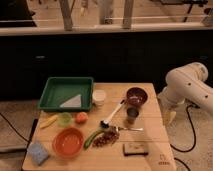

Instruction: Place eraser in paper cup

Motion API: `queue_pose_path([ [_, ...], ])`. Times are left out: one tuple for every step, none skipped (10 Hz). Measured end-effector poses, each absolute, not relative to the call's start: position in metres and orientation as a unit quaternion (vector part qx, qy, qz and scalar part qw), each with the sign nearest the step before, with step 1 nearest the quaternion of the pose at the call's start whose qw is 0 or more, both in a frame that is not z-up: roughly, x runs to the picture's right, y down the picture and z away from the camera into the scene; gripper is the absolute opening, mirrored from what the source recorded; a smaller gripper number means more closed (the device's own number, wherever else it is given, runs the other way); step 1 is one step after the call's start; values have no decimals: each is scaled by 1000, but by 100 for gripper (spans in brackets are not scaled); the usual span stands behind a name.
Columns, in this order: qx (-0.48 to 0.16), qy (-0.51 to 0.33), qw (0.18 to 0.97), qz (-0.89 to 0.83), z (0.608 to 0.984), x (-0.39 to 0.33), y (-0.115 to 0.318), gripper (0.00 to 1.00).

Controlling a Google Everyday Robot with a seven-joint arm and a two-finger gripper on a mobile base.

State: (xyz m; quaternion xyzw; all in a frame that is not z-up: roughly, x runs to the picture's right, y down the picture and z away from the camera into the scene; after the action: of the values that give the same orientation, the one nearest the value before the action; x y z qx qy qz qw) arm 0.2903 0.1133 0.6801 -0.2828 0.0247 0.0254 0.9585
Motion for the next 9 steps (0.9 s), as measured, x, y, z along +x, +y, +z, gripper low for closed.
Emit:
queue_pose_path([
  [-287, 28, 958, 16, 676, 283, 124, 80],
  [-289, 31, 957, 9, 669, 276, 136, 80],
  [-291, 34, 956, 5, 665, 275, 144, 80],
  [-293, 35, 955, 0, 665, 273, 147, 80],
  [-296, 33, 955, -9, 665, 268, 151, 80],
  [-298, 31, 954, -18, 665, 264, 156, 80],
  [-301, 29, 953, -26, 663, 260, 164, 80],
  [-303, 29, 952, -28, 662, 258, 169, 80],
  [-304, 29, 952, -34, 660, 254, 175, 80],
])
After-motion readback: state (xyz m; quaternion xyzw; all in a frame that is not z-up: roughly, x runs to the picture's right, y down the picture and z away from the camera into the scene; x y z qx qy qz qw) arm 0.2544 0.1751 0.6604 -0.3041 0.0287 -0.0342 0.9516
